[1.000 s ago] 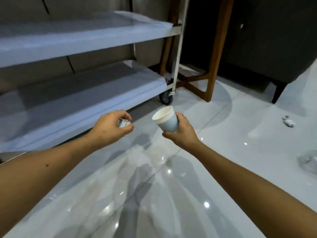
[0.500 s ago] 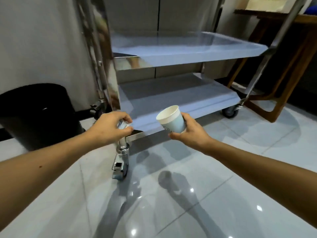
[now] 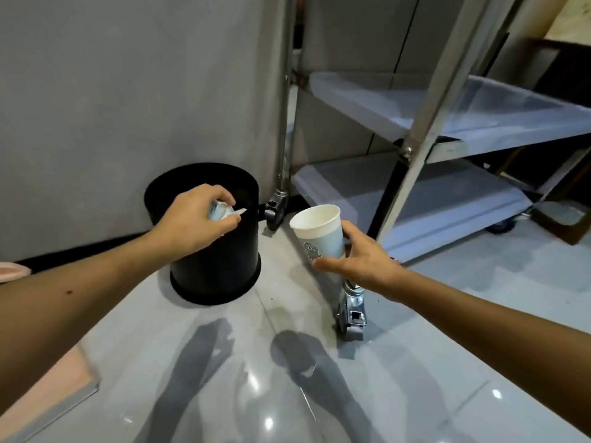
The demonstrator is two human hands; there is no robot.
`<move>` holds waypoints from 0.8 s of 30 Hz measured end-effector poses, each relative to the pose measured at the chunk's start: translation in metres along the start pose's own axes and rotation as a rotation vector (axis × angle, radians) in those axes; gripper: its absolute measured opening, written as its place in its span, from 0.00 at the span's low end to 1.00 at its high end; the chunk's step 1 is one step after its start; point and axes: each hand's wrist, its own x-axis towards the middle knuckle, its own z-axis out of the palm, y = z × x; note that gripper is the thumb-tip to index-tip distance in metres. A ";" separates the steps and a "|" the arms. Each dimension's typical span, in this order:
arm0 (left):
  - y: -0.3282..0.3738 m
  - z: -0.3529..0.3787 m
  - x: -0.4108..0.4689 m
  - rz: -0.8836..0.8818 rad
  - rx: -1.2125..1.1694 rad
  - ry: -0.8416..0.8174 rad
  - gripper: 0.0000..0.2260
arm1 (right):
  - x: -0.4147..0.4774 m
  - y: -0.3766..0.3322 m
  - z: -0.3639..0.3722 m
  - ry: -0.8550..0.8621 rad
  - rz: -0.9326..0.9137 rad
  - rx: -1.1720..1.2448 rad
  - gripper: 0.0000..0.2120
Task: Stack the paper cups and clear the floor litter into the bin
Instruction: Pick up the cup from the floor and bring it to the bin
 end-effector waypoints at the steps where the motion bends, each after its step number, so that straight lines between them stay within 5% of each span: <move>1: -0.008 -0.005 0.002 0.001 -0.015 -0.006 0.10 | 0.008 -0.008 0.007 0.009 0.005 -0.002 0.30; 10: -0.058 -0.023 0.026 -0.097 -0.008 0.092 0.11 | 0.107 -0.059 0.056 0.063 -0.138 0.052 0.29; 24: -0.089 0.022 0.055 -0.262 0.039 0.214 0.13 | 0.193 -0.023 0.096 0.044 -0.279 0.155 0.33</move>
